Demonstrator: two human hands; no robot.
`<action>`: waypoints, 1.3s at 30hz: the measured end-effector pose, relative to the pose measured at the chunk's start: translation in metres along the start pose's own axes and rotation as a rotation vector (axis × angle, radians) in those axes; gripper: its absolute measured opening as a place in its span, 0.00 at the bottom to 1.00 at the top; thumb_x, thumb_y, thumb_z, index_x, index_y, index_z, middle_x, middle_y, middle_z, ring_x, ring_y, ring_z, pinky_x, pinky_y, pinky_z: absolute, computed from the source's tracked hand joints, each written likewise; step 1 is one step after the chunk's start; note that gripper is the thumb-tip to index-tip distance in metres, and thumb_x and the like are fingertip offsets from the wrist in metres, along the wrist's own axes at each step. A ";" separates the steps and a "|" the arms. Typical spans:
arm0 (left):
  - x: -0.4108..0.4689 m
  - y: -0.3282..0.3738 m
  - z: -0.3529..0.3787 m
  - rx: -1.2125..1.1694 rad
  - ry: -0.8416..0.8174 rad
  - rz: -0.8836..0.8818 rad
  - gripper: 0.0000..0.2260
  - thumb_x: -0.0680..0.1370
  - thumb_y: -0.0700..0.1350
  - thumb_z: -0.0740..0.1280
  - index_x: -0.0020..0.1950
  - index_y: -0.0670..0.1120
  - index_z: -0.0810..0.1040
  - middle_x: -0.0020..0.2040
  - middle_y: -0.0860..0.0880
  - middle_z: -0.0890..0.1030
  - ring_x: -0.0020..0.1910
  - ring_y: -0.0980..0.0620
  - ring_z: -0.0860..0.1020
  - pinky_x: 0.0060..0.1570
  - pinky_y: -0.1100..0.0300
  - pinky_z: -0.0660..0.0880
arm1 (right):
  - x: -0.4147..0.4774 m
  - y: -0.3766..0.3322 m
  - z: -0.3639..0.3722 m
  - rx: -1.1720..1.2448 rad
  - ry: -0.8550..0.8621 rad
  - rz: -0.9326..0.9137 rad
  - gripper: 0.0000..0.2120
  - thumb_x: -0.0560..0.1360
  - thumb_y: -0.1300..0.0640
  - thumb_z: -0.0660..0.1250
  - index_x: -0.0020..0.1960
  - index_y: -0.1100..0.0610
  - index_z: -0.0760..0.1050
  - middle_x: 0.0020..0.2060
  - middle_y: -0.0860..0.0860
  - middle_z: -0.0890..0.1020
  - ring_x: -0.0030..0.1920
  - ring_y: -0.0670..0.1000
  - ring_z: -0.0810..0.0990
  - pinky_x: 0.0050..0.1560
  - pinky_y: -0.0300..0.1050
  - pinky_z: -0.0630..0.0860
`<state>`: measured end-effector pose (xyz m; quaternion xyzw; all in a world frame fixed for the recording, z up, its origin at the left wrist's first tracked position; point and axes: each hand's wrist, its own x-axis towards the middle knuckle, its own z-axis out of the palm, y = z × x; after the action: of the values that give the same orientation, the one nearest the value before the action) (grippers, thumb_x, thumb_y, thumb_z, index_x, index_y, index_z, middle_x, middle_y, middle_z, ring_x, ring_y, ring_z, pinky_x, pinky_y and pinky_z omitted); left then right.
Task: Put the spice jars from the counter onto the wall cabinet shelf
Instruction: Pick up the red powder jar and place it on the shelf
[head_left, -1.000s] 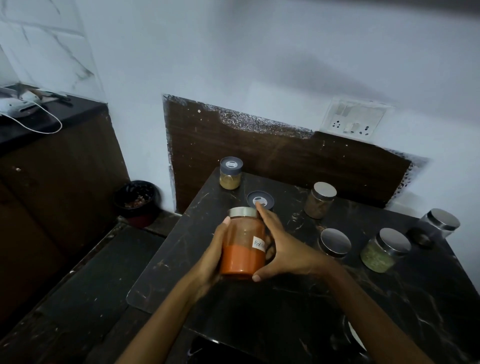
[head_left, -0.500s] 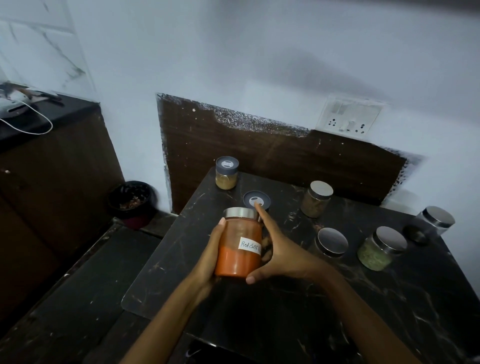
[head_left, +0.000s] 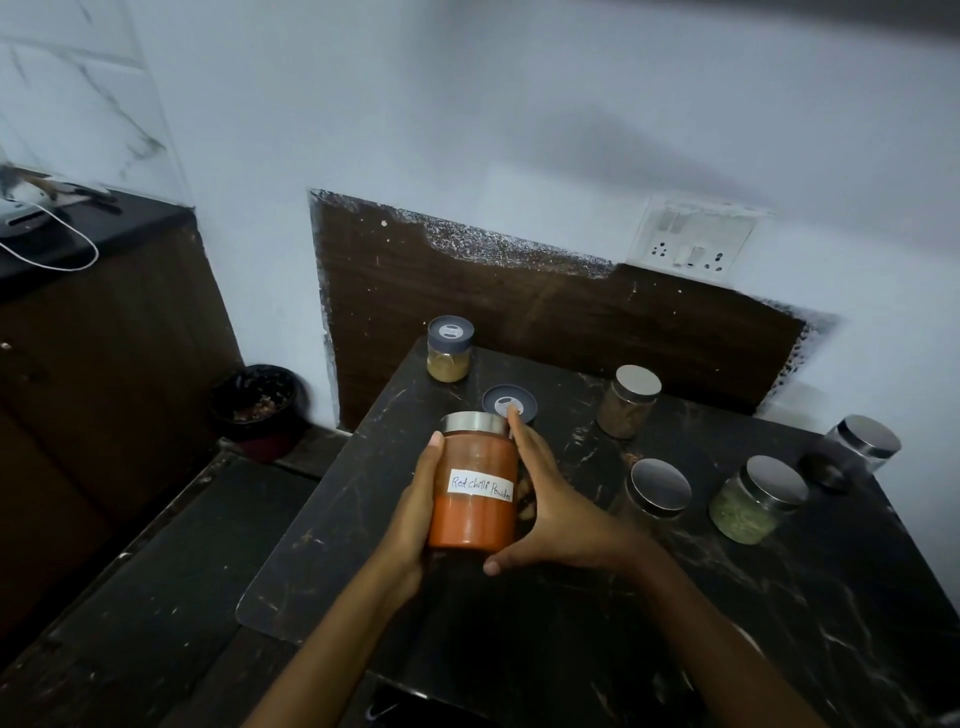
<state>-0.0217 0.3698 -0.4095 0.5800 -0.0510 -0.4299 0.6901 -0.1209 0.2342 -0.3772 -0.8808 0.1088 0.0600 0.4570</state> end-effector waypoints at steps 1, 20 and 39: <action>0.000 -0.001 0.000 0.007 0.014 -0.004 0.38 0.64 0.69 0.59 0.71 0.53 0.63 0.57 0.43 0.77 0.52 0.44 0.79 0.50 0.47 0.78 | 0.000 0.000 0.002 -0.011 0.019 -0.007 0.64 0.59 0.50 0.80 0.64 0.25 0.29 0.68 0.26 0.38 0.74 0.50 0.50 0.70 0.58 0.64; 0.003 0.008 0.007 0.057 0.012 0.040 0.20 0.75 0.65 0.53 0.61 0.55 0.64 0.48 0.46 0.78 0.47 0.48 0.80 0.42 0.53 0.76 | -0.004 -0.009 -0.003 -0.115 0.109 -0.058 0.60 0.58 0.47 0.80 0.61 0.21 0.31 0.67 0.26 0.43 0.74 0.52 0.53 0.68 0.60 0.66; 0.021 0.131 0.084 0.076 -0.176 0.390 0.18 0.78 0.62 0.53 0.54 0.53 0.75 0.45 0.45 0.84 0.38 0.51 0.84 0.30 0.60 0.80 | 0.002 -0.069 -0.121 -0.243 0.340 -0.317 0.64 0.59 0.48 0.80 0.67 0.29 0.28 0.69 0.30 0.38 0.70 0.41 0.51 0.65 0.44 0.70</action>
<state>0.0138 0.2870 -0.2811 0.5451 -0.2386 -0.3347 0.7307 -0.1008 0.1739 -0.2535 -0.9326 0.0366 -0.1489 0.3267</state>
